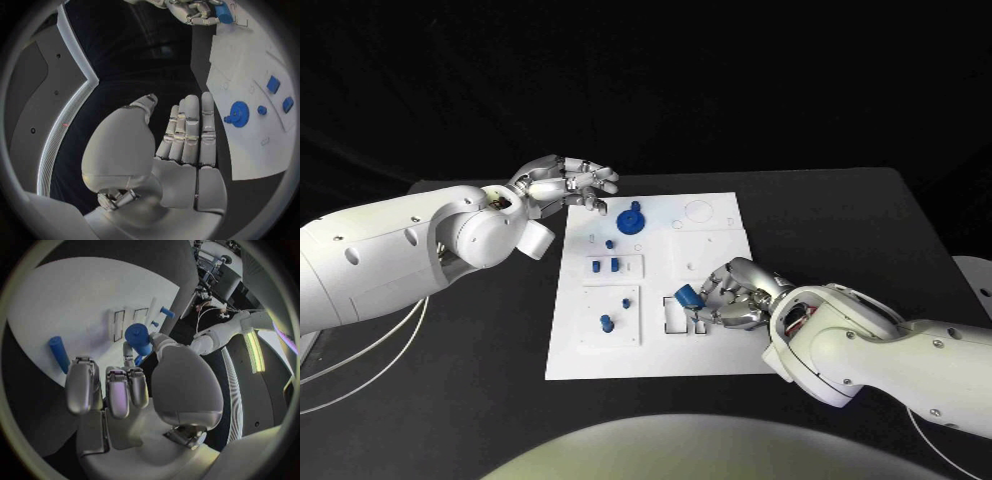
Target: Assemble the parts on the task board
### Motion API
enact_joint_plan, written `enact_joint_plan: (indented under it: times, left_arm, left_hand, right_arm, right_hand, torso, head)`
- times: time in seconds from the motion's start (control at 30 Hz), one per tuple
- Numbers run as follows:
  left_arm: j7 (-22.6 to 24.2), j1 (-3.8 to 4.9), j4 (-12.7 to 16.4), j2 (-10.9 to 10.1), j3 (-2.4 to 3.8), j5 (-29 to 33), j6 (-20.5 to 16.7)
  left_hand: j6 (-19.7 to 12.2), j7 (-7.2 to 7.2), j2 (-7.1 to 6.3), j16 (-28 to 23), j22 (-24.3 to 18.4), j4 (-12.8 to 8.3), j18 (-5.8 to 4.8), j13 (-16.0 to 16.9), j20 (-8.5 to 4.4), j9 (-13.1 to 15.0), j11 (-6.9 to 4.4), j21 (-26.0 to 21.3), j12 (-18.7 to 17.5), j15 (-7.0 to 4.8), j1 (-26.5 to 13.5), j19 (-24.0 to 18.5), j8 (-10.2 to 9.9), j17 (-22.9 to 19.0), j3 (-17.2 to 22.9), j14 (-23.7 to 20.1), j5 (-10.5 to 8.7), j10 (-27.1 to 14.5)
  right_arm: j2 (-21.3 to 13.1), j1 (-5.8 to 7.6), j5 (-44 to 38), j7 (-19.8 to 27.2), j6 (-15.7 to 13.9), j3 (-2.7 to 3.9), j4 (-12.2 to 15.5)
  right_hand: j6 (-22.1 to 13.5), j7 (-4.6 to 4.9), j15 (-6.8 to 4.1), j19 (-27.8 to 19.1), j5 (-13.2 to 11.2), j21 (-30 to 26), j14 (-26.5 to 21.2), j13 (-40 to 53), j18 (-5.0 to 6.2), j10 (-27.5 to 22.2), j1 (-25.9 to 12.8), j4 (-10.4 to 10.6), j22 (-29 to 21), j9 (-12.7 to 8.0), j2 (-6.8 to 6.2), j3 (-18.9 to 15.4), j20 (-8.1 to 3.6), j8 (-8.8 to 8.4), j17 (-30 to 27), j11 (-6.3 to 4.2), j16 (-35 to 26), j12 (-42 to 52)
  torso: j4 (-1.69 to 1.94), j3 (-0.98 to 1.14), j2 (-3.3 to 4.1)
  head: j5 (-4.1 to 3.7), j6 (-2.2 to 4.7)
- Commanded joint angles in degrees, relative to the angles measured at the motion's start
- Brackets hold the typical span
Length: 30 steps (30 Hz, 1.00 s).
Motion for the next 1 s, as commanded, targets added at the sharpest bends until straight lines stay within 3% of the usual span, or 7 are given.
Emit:
enact_joint_plan:
  times: [0.03, 0.53, 1.0]
  left_arm:
    - [0.12, 0.02, 0.14, 0.21, 0.03, -0.15, 1.02]
    - [0.03, 0.03, 0.15, 0.26, 0.03, -0.15, 1.08]
    - [-0.1, 0.03, 0.18, 0.2, 0.03, -0.21, 1.23]
  left_hand:
    - [-0.44, 0.08, 0.59, 0.26, -0.1, 0.08, 0.57, 0.11, 0.39, 0.04, 0.11, -0.24, -0.37, 0.04, -0.01, -0.05, -0.43, 0.05, -0.31, -0.34, 0.2, -0.53]
    - [-0.73, 0.15, 0.67, 0.29, -0.14, 0.2, 0.57, 0.17, 0.42, 0.02, 0.16, -0.26, -0.4, 0.07, 0.08, -0.07, -0.6, 0.05, -0.51, -0.37, 0.39, -0.66]
    - [-0.85, 0.18, 0.69, 0.3, -0.15, 0.23, 0.57, 0.19, 0.42, 0.01, 0.17, -0.26, -0.41, 0.08, 0.13, -0.07, -0.66, 0.05, -0.59, -0.38, 0.42, -0.7]
  right_arm:
    - [0.44, -0.06, 1.62, -0.81, 0.88, 0.01, -0.3]
    - [2.87, -0.08, 3.15, -2.52, 5.52, -0.01, -2.1]
    - [3.67, -0.14, 3.18, -2.84, 5.91, -0.02, -2.83]
  right_hand:
    - [3.08, -2.59, -0.19, 2.63, 0.31, -0.19, 5.97, 13.18, -0.56, 5.07, -2.64, -0.22, 11.16, 2.56, -0.97, 2.16, -0.34, 0.48, 15.09, -0.28, 0.23, -0.19]
    - [3.64, -2.65, -0.24, 2.53, -1.21, -0.62, 5.97, 12.91, -0.48, 4.91, -6.98, -0.17, 11.04, 3.09, -1.64, 1.53, -0.4, 0.36, 15.09, -0.33, 0.23, -0.53]
    - [3.73, -2.7, -0.25, 2.51, -1.28, -0.7, 5.97, 12.85, -0.46, 4.87, -7.16, -0.2, 11.02, 3.16, -1.62, 1.49, -0.4, 0.4, 15.09, -0.35, 0.23, -0.59]
  torso:
    - [-0.01, 0.03, -0.01]
    - [-0.03, 0.07, 0.02]
    - [-0.07, 0.08, 0.02]
  head:
    - [0.16, -0.11]
    - [0.71, -0.35]
    - [0.95, -0.35]
